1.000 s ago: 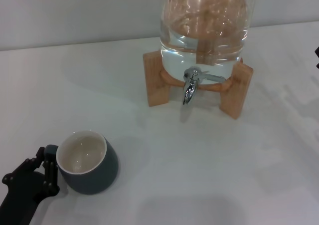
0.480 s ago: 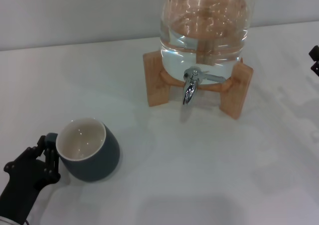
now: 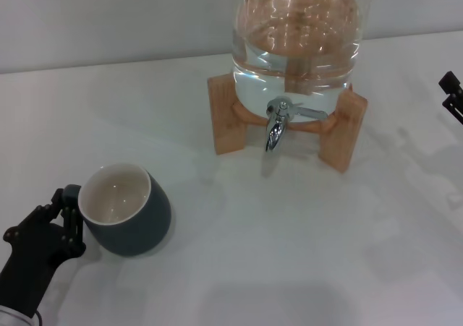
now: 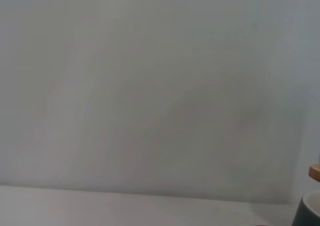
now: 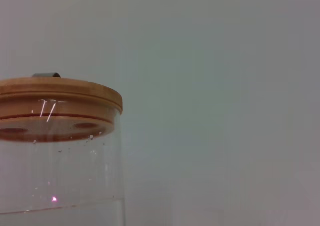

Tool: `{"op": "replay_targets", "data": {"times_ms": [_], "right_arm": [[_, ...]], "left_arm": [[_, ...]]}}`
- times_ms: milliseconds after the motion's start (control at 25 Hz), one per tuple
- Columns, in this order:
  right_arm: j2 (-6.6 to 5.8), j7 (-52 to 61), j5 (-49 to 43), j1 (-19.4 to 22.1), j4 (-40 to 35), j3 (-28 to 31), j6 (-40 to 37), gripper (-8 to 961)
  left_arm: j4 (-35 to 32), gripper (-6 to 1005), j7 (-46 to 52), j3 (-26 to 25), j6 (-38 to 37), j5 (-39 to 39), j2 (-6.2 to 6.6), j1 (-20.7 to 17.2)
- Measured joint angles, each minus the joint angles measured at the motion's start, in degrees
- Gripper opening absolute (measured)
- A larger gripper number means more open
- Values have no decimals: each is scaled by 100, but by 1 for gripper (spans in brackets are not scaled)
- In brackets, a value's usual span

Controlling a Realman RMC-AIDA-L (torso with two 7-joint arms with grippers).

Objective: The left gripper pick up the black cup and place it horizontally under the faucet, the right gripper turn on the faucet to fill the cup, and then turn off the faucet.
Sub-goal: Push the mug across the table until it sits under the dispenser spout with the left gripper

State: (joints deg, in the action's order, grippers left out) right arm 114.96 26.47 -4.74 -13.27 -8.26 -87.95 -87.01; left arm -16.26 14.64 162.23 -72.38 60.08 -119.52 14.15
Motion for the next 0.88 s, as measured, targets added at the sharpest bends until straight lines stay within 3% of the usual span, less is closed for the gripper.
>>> {"op": "replay_targets", "data": {"times_ms": [880], "right_arm": [[2,16,22,9,9,-3,16,871]], "left_arm": [[-48,138,-136,-16,519,552,-30,509]]}}
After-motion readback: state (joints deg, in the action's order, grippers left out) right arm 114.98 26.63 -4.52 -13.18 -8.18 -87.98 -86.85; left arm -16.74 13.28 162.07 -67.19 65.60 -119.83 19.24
